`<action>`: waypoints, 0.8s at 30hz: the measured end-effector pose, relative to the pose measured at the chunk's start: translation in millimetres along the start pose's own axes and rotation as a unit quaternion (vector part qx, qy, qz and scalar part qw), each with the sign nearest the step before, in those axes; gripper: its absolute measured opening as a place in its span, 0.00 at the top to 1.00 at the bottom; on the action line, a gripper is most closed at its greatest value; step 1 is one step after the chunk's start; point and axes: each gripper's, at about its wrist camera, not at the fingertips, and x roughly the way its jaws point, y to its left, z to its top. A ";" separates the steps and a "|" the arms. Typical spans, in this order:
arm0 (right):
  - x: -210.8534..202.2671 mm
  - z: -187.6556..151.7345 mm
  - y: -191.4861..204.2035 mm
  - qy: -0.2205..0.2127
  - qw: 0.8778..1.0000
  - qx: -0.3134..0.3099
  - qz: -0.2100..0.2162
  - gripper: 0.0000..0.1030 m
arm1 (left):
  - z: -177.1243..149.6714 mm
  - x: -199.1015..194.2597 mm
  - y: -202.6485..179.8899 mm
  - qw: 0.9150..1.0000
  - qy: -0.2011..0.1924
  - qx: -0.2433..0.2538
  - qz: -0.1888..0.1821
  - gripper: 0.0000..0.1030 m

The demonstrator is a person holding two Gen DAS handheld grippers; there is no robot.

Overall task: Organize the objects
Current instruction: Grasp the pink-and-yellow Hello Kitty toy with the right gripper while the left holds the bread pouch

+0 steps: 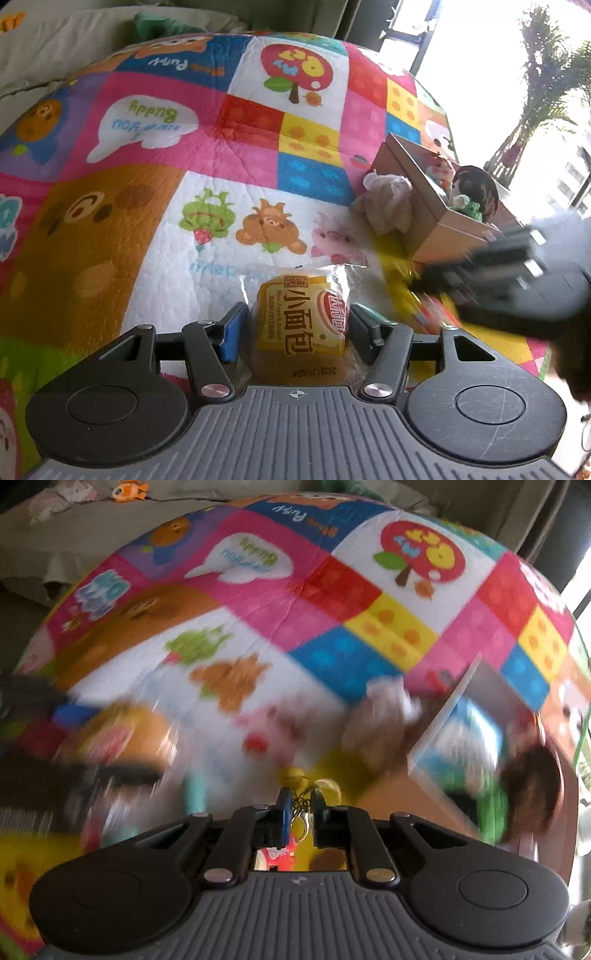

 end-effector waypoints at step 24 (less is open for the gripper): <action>-82.2 -156.4 -82.3 -0.133 0.974 0.184 0.000 0.27 | 1.3 -56.3 -20.7 0.998 -0.045 -0.033 -0.016 0.39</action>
